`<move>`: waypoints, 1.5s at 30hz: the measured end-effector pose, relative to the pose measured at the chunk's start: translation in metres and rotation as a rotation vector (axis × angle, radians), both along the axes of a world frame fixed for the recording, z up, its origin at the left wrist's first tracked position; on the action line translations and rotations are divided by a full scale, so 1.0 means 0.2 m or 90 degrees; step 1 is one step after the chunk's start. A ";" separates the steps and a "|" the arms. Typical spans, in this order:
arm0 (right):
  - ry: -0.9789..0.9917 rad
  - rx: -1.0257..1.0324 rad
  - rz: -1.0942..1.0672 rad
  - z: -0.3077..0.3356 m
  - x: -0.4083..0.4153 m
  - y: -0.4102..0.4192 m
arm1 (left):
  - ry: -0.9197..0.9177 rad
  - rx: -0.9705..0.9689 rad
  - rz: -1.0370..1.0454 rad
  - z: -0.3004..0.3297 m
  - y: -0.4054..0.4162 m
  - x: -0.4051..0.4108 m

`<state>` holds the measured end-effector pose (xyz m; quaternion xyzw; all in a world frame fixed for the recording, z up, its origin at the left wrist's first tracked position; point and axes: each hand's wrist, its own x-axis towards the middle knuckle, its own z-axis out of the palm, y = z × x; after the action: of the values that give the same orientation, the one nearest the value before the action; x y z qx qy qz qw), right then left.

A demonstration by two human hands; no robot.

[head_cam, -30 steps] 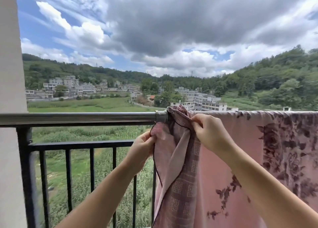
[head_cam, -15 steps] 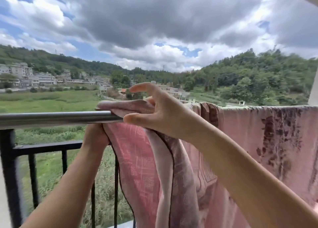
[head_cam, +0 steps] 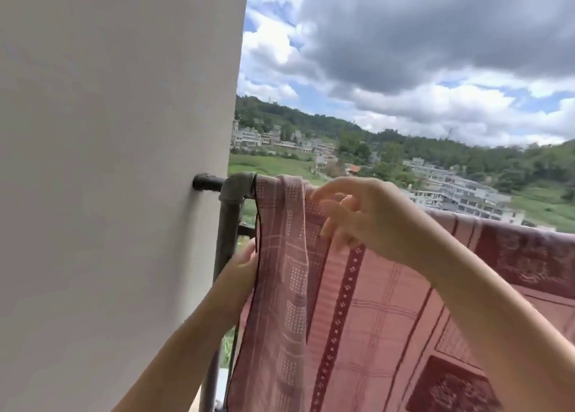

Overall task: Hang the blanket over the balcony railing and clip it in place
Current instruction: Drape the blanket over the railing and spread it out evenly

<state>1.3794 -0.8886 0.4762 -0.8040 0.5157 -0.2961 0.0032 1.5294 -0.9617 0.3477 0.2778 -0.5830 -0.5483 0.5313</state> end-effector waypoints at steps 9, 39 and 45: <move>0.209 -0.034 0.005 0.14 0.07 -0.23 | -0.122 -0.166 0.311 0.20 0.12 0.01; 0.376 -0.155 -0.123 0.00 -0.04 -0.20 | 0.190 -0.117 0.296 0.32 -0.17 0.39; 0.334 -0.141 -0.245 -0.02 -0.47 -0.05 | 0.058 -0.146 0.437 0.29 -0.34 0.50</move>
<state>1.2853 -0.8977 0.4722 -0.7365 0.6057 -0.1282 -0.2726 1.6303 -1.0295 0.4060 0.3712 -0.4890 -0.2813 0.7375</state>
